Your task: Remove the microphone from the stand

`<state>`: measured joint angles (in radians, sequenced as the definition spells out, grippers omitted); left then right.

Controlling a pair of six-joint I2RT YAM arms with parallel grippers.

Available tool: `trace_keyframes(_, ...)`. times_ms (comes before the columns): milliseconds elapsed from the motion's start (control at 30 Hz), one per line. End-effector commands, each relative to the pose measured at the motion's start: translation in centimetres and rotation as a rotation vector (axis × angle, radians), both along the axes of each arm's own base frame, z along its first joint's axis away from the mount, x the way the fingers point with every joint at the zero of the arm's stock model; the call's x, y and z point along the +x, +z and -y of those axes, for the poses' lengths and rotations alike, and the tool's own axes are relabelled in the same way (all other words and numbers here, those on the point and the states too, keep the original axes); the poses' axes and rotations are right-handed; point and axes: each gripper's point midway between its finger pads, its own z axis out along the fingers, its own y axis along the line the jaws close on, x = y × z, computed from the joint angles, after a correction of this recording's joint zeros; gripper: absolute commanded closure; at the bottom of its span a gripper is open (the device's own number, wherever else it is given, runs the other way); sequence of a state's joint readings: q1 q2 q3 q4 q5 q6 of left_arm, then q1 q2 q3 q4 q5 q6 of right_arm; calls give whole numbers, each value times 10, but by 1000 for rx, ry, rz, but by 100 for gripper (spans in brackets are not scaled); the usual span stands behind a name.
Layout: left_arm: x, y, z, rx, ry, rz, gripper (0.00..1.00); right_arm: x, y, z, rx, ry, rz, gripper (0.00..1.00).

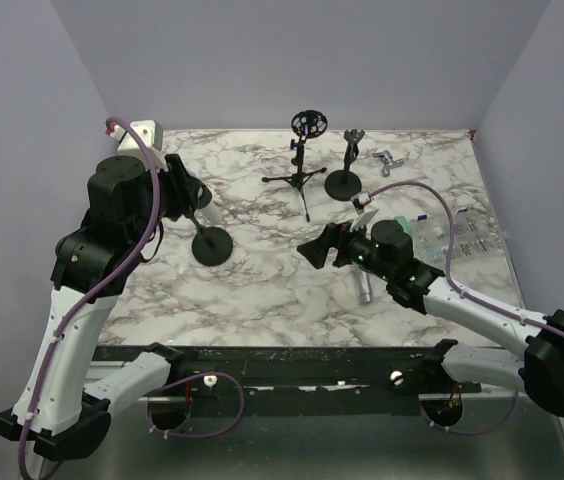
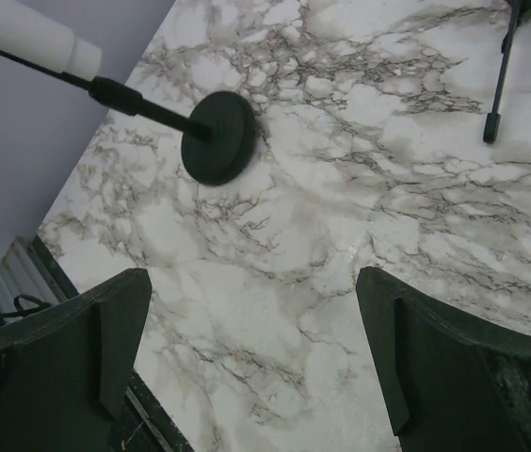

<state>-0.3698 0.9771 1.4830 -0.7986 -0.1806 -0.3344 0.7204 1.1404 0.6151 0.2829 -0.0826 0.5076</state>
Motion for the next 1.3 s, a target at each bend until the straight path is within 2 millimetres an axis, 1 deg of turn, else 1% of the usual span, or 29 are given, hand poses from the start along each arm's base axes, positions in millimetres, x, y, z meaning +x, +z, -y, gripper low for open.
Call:
trace_keyframes(0, -16, 28, 21, -75, -79, 50, 100, -13, 14, -13, 43, 41, -19, 0)
trace_keyframes(67, -15, 26, 29, -77, -98, 54, 100, -17, 15, -18, 36, 49, -19, 0)
trace_keyframes(233, -13, 4, 53, -74, -150, 12, 100, -33, 15, -40, 0, 90, -27, 0)
trace_keyframes(267, -13, 0, 56, -75, -155, 5, 100, -38, 15, -45, -10, 99, -27, 0)
trace_keyframes(333, -15, -6, 62, -84, -167, 0, 100, -43, 15, -50, -20, 88, -19, 0)
trace_keyframes(400, -17, -11, 67, -93, -186, -3, 100, -48, 20, -55, -13, 95, -11, 0)
trace_keyframes(500, -17, -12, 66, -85, -180, -3, 100, -53, 32, -64, -16, 101, 19, 0)
trace_keyframes(533, -17, -11, 64, -78, -174, 2, 96, -52, 37, -67, -21, 99, 33, 0)
trace_keyframes(633, -20, -4, 57, -67, -163, 34, 63, -50, 47, -76, -56, 90, 64, 0)
trace_keyframes(767, -25, 6, 43, -66, -121, 82, 31, -43, 67, -84, -59, 80, 107, 0)
trace_keyframes(800, -26, 8, 39, -62, -112, 92, 24, -41, 72, -86, -60, 77, 116, 0)
trace_keyframes(867, -29, 11, 34, -57, -101, 107, 15, -37, 84, -90, -59, 76, 141, 0)
trace_keyframes(967, -36, 15, 26, -49, -89, 121, 2, -32, 102, -101, -63, 87, 167, 0)
trace_keyframes(1067, -47, 22, 15, -46, -76, 142, 1, -30, 123, -115, -53, 102, 199, 0)
trace_keyframes(1100, -52, 25, 9, -47, -71, 156, 1, -30, 127, -120, -56, 110, 204, 0)
trace_keyframes(1133, -58, 27, 3, -48, -61, 165, 1, -30, 137, -125, -49, 116, 218, 0)
trace_keyframes(1167, -65, 29, -5, -52, -47, 179, 1, -32, 141, -131, -52, 124, 228, 0)
trace_keyframes(1200, -72, 31, -13, -58, -32, 196, 1, -32, 149, -137, -55, 118, 253, 0)
trace_keyframes(1233, -79, 30, -20, -61, -22, 206, 1, -36, 162, -144, -50, 116, 284, 0)
trace_keyframes(1267, -88, 32, -28, -69, -13, 225, 1, -37, 168, -148, -70, 96, 318, 0)
